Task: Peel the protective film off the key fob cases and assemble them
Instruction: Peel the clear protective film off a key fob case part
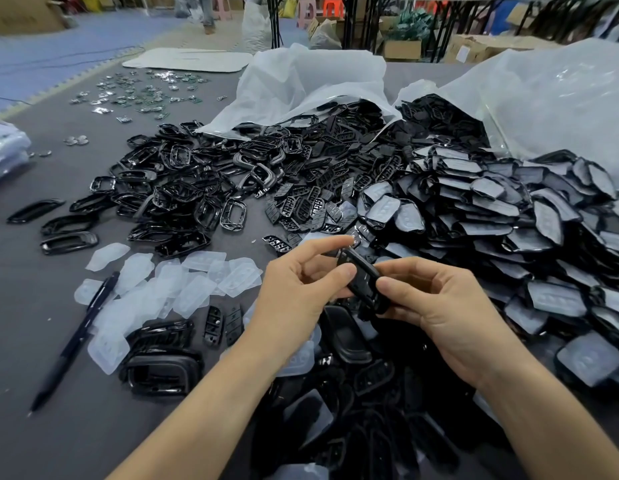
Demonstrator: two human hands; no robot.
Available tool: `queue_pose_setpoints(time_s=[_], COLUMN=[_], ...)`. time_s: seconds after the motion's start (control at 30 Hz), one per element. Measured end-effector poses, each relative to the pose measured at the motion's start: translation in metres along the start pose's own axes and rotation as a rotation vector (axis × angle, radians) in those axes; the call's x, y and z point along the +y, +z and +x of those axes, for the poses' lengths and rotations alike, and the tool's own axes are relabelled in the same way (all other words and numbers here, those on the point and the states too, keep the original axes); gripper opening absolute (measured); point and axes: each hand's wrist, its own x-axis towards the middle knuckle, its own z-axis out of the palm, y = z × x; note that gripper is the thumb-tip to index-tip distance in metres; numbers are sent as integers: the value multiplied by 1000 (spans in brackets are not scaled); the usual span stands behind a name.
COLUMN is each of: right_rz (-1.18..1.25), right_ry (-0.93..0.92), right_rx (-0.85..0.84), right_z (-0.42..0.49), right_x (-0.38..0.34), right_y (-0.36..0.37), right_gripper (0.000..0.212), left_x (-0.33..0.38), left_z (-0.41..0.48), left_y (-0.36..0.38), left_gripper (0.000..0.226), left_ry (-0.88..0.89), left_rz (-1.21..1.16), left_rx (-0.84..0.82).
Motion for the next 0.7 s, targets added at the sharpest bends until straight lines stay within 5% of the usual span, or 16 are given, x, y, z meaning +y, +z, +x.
queue_pose_setpoints(time_s=[0.23,0.7], right_rz=[-75,148], right_ry=[3,93], right_rx=[-21,-6], right_z=[-1,0], right_x=[0,2], right_y=[0,2], right_gripper=[14,13], left_x=[-3,3], left_z=[0,-2], left_y=[4,6], left_gripper=[26,32], left_ry=[-57,-101], left_rz=[-115,-249], left_rx=[107,102])
